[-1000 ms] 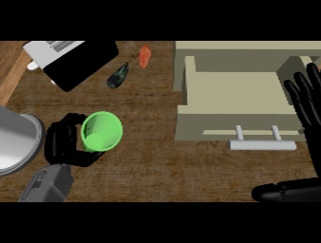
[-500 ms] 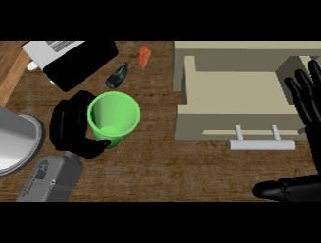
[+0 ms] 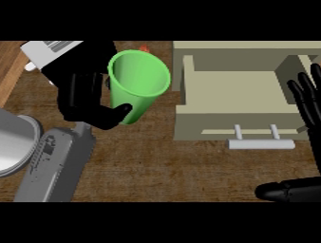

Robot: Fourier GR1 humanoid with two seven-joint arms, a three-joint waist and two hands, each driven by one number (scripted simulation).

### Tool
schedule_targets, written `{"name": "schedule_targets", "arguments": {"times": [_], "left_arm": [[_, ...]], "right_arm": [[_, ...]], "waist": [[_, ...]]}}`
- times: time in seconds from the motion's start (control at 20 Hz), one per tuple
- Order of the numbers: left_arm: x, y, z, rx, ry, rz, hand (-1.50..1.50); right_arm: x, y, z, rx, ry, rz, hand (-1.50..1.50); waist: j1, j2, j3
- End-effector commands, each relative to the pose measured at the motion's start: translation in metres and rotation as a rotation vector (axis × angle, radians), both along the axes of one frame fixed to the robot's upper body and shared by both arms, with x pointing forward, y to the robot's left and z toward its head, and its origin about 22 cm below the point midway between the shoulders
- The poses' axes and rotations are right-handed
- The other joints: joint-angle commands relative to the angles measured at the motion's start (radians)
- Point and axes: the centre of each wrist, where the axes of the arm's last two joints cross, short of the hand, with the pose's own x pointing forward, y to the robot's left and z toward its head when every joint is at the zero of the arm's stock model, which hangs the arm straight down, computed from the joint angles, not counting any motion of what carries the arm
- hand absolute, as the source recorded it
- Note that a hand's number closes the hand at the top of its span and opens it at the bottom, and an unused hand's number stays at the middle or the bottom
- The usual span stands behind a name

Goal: Pick up the cup, place it into the drawer and close the drawer

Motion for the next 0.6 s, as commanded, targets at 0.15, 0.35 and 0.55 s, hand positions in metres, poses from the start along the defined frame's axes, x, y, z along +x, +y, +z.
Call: {"name": "schedule_targets", "arguments": {"times": [0.15,0.35,0.55], "left_arm": [[0.028,-0.031,0.054,0.062,-0.012,0.014,1.5],[0.045,-0.072,0.077,0.095,-0.021,0.011,1.5],[0.05,-0.076,0.085,0.116,0.027,-0.018,1.5]], "right_arm": [[0.004,-0.009,-0.001,-0.008,-0.001,0.004,-1.5],[0.01,0.003,0.0,0.007,0.0,0.014,-1.5],[0.015,-0.002,-0.017,-0.013,0.014,-0.009,-1.5]], "waist": [[-0.004,0.001,0.0],[-0.009,0.003,0.0],[-0.004,0.003,0.0]]}}
